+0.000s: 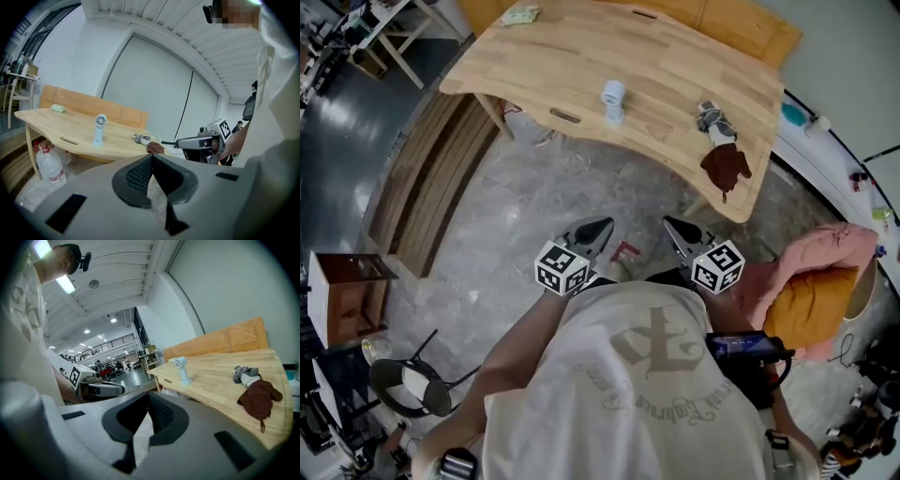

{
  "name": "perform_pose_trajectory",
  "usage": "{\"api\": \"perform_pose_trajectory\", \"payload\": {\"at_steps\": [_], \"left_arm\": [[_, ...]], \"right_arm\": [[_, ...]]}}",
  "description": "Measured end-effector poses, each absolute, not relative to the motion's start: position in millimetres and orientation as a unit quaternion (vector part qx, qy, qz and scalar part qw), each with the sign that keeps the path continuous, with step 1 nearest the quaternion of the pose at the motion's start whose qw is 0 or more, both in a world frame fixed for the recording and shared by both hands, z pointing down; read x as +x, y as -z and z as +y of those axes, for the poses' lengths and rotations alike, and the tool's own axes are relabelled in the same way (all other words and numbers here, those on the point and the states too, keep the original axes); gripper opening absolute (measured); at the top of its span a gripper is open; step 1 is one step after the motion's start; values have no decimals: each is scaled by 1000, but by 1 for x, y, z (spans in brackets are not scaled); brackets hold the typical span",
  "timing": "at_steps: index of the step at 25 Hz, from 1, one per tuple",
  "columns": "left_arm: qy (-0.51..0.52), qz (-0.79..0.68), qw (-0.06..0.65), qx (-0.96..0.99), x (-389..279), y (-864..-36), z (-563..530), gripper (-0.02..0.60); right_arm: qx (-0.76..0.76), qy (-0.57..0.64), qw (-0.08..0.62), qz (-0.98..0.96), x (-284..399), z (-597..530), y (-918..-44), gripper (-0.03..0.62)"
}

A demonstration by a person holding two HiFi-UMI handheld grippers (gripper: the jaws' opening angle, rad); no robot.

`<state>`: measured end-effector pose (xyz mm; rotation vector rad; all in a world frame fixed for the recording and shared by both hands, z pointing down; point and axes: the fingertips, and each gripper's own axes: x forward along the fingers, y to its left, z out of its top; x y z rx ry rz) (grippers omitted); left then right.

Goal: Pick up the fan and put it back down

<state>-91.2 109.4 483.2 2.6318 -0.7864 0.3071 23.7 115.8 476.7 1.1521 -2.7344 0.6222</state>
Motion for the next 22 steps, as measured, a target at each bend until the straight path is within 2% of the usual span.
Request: {"api": "perform_pose_trajectory", "payload": {"at_steps": [16,22], "left_arm": [[-104,-309,214,921,-120,-493,98,11],[-105,-337,221,909,-136,-493,73,11]], "right_arm": [[383,-225,75,-893,10,94,-492,15],[358,-214,77,-905,0,54,-484,15]]}}
